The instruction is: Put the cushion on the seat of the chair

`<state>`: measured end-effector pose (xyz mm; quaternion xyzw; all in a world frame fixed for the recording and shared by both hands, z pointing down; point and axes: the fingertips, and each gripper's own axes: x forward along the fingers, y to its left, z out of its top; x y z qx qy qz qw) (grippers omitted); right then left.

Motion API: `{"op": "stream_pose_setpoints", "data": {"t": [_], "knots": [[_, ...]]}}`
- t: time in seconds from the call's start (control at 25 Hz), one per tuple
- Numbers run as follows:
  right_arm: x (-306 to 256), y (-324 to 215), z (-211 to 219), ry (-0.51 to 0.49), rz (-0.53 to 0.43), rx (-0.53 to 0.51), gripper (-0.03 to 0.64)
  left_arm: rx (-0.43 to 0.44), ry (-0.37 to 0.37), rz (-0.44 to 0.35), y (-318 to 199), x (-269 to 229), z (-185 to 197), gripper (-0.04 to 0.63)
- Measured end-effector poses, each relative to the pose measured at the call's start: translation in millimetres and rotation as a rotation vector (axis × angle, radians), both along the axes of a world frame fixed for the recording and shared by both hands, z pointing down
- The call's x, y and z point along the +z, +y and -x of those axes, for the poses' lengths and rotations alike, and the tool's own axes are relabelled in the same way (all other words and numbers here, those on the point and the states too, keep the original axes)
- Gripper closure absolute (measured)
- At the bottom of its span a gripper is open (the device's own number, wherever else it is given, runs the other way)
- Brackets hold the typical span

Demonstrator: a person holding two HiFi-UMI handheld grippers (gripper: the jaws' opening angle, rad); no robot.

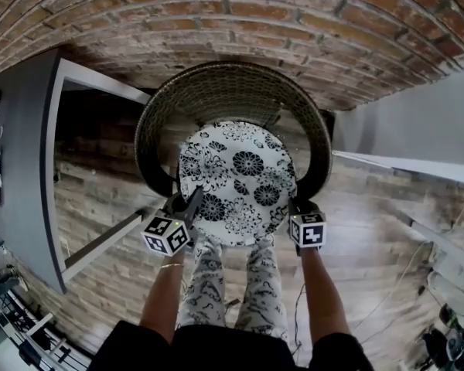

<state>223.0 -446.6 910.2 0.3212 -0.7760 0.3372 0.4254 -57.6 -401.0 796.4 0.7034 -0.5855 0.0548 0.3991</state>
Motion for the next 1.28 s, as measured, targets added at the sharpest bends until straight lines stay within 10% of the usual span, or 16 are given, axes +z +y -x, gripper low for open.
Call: {"op": "stream_pose_setpoints", "data": {"t": [1.28], "knots": [[-16.2,19.1,17.2,-0.079,0.006,0.138,0.525,-0.073,-0.031,0.093,32.0,44.0,9.1,0.534]]}}
